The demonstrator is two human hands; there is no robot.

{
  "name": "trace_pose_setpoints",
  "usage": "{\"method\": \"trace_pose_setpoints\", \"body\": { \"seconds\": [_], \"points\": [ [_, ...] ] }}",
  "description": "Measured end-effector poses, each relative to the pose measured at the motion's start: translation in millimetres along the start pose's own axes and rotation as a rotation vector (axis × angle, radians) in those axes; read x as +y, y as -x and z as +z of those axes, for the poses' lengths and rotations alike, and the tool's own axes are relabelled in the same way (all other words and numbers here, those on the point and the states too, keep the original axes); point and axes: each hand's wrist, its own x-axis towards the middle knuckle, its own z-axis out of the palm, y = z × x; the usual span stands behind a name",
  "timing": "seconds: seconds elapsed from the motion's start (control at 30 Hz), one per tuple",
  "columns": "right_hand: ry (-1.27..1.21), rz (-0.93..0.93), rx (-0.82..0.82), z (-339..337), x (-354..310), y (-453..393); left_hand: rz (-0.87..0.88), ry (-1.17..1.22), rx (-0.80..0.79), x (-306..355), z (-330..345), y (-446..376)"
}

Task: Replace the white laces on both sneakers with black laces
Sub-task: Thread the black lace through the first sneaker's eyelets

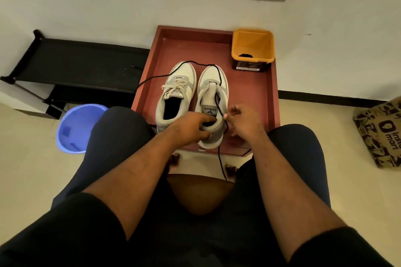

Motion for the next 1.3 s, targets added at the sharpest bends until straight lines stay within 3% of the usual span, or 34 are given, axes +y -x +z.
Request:
{"method": "trace_pose_setpoints", "body": {
  "seconds": [0.17, 0.33, 0.6, 0.9, 1.07, 1.3],
  "points": [
    [0.032, 0.028, 0.037, 10, 9, -4, -0.043, 0.092, -0.047, 3, -5, -2],
    [0.171, -0.022, -0.002, 6, 9, -4, -0.001, 0.081, 0.019, 0, 3, 3],
    [0.473, 0.023, -0.254, 12, 5, 16, 0.054, 0.077, 0.113, -8, 11, 7],
    [0.520, 0.012, -0.203, 12, 1, 21, 0.066, 0.060, 0.114, -9, 12, 6],
    [0.345, -0.080, 0.047, 10, 3, 13, 0.074, 0.030, 0.107, -9, 12, 3],
    [0.463, -0.052, 0.023, 10, 4, 7, 0.077, 0.020, 0.107, -11, 13, 1]
  ]
}}
